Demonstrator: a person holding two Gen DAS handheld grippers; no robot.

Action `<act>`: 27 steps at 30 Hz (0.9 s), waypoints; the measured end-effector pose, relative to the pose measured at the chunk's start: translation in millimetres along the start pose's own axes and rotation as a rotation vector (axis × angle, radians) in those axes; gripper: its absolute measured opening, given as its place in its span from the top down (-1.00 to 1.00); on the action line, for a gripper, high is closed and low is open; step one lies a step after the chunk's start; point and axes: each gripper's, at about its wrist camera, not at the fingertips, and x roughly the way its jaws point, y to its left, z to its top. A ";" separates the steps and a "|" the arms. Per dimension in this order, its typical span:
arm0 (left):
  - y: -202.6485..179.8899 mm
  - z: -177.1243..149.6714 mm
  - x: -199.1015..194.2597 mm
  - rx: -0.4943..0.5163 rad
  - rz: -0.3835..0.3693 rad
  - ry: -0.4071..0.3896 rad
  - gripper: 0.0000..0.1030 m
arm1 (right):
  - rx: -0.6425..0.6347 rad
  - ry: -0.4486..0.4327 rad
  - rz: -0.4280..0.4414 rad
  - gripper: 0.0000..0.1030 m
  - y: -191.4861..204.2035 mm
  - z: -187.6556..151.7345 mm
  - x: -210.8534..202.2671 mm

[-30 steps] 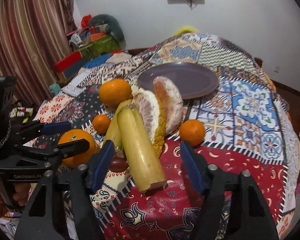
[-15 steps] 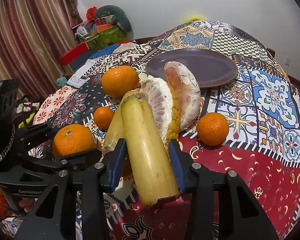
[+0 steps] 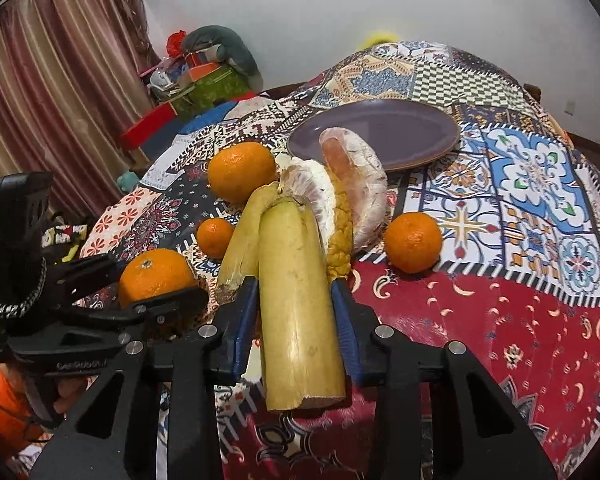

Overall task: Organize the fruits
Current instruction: 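Grasp a yellow cylinder with the right tool while the left tool grasps a large orange, then carry the orange and yellow cylinder onto the dark plate and open both tools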

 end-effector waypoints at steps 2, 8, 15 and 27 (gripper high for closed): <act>1.5 1.8 -2.8 -0.008 0.005 -0.009 -0.24 | 0.003 -0.009 -0.002 0.35 -0.2 0.4 -4.9; 2.2 7.0 -17.4 -0.009 0.019 -0.048 -0.24 | 0.012 -0.043 -0.018 0.36 0.3 5.0 -17.9; 0.4 21.0 -38.1 -0.003 0.016 -0.120 -0.24 | 0.032 -0.089 -0.030 0.36 -1.2 11.2 -34.8; -3.7 59.4 -64.2 0.013 0.040 -0.247 -0.24 | 0.013 -0.214 -0.086 0.36 -4.4 41.6 -69.0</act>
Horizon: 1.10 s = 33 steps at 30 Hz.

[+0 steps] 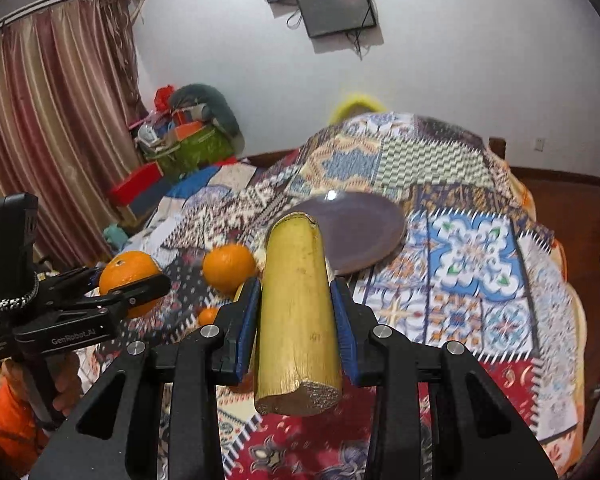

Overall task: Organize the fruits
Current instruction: 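Carry the orange and yellow cylinder onto the dark plate and open both tools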

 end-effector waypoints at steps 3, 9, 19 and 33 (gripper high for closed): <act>-0.6 12.7 -0.2 0.000 -0.002 -0.031 -0.24 | -0.009 -0.027 -0.018 0.36 -1.0 9.9 -1.4; -2.3 37.5 8.4 -0.006 -0.004 -0.067 -0.24 | -0.020 -0.067 -0.042 0.36 -7.6 27.1 1.6; -1.6 73.4 45.3 -0.023 0.011 -0.081 -0.24 | -0.043 -0.113 -0.075 0.36 -19.5 53.9 18.8; -2.3 101.2 103.7 -0.015 -0.005 -0.033 -0.24 | -0.062 -0.094 -0.090 0.36 -41.4 80.7 71.0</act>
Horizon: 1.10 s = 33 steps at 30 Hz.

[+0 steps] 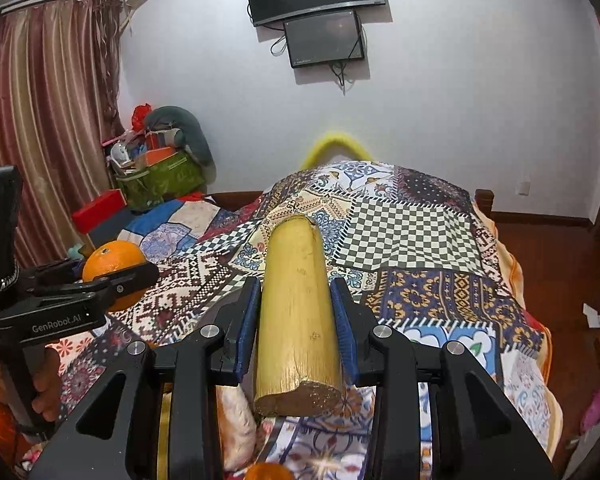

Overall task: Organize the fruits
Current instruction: 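Carry the orange and yellow cylinder onto the dark plate and open both tools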

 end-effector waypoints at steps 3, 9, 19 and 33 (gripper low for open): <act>0.5 -0.6 18.8 0.002 -0.011 0.040 -0.24 | 0.002 0.020 0.010 0.36 -2.4 0.6 15.5; 0.1 -1.2 55.0 0.010 -0.034 0.125 -0.24 | -0.004 0.079 0.013 0.36 -8.0 -1.4 45.5; -2.6 2.2 105.3 0.060 -0.049 0.285 -0.24 | -0.012 0.193 0.014 0.36 -25.0 -4.1 84.7; -1.5 1.7 143.3 0.034 -0.036 0.436 -0.25 | -0.044 0.332 0.005 0.36 -31.3 -19.0 119.2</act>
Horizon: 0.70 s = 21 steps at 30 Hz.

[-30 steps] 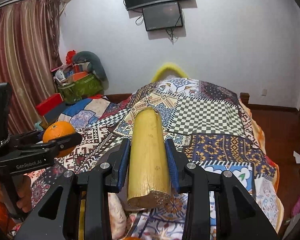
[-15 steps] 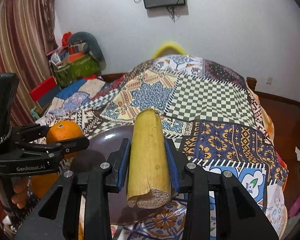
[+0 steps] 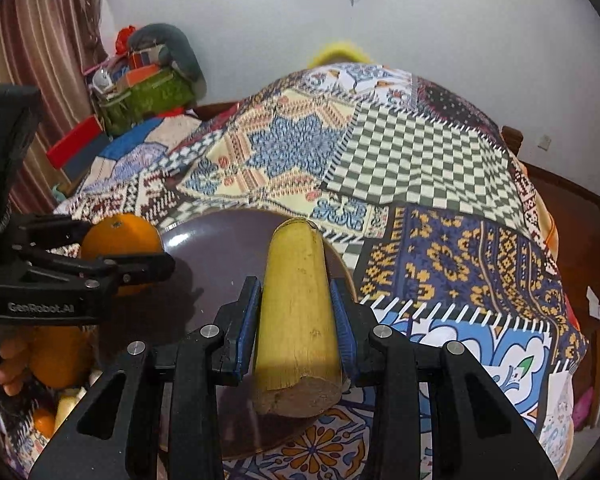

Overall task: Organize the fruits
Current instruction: 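Carry the orange and yellow cylinder onto the dark plate and open both tools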

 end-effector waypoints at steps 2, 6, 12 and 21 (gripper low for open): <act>-0.6 -0.8 4.0 -0.002 0.008 0.024 -0.25 | -0.003 0.012 0.000 0.36 0.4 -1.7 3.2; -2.4 0.2 -3.9 0.016 0.034 -0.026 -0.26 | -0.002 0.015 0.010 0.36 1.3 -2.3 4.2; -2.1 -4.3 -9.0 0.021 0.029 -0.030 -0.27 | -0.009 0.029 0.021 0.36 4.4 -3.3 5.7; 1.4 -13.8 -54.4 -0.002 0.041 -0.140 -0.29 | -0.017 -0.017 0.003 0.36 11.4 -0.1 -22.7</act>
